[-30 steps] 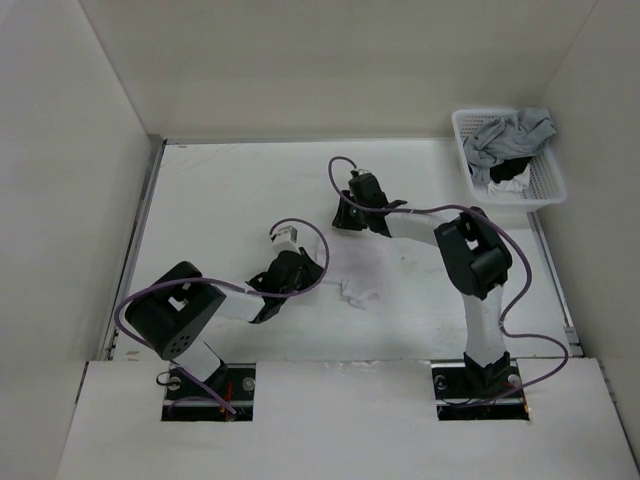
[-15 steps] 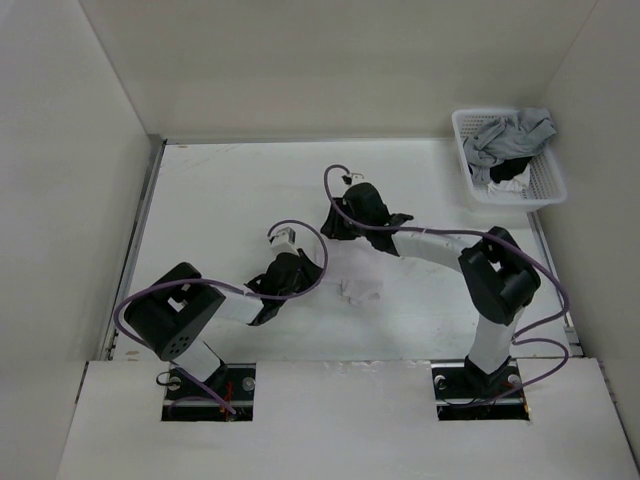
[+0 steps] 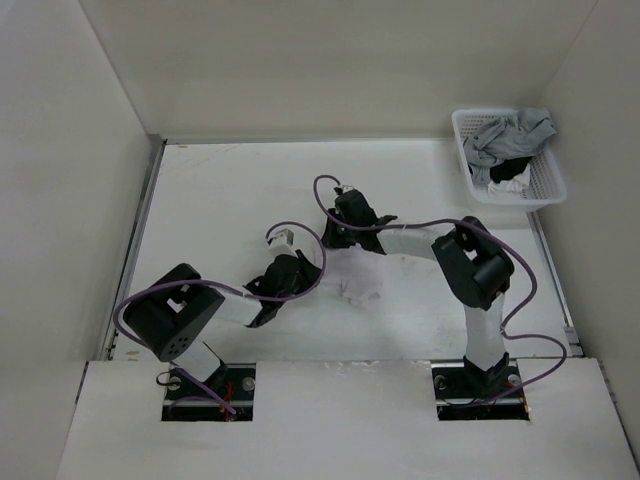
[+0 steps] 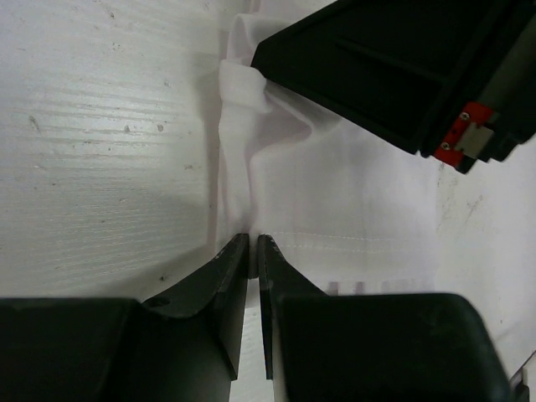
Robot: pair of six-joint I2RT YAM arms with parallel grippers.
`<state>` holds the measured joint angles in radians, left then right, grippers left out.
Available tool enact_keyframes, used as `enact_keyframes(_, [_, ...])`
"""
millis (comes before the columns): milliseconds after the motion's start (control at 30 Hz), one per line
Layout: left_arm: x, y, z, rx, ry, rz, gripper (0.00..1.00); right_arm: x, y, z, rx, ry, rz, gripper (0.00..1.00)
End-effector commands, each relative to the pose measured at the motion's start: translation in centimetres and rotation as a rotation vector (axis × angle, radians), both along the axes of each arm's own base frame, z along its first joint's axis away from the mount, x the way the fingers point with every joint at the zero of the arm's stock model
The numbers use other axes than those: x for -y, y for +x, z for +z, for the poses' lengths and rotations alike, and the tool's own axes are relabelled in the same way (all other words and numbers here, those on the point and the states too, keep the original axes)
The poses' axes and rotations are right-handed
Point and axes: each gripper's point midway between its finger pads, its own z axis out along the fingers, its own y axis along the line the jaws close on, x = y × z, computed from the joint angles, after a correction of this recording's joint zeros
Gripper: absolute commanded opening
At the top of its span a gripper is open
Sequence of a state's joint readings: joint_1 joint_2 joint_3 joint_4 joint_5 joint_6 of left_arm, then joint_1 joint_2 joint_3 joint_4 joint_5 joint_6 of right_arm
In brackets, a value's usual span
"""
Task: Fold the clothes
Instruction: Fold the tank top
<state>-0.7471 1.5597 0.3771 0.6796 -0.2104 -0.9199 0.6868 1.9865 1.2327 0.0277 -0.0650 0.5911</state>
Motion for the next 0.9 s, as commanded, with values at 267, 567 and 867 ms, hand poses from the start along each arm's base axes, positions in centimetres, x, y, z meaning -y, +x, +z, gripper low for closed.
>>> enact_keyframes(267, [0.1, -0.3, 0.8, 0.027, -0.056, 0.007, 0.09, -1.2, 4.2, 1.8, 0.015, 0.088, -0.079, 0.06])
enact_keyframes(567, [-0.1, -1.0, 1.6, 0.034, -0.092, 0.012, 0.09, -2.0, 6.3, 2.1, 0.007, 0.137, -0.125, 0.06])
enact_keyframes(867, [-1.0, -1.6, 3.7, 0.079, -0.114, 0.048, 0.22, -1.9, 7.0, 7.1, 0.087, 0.241, -0.136, 0.27])
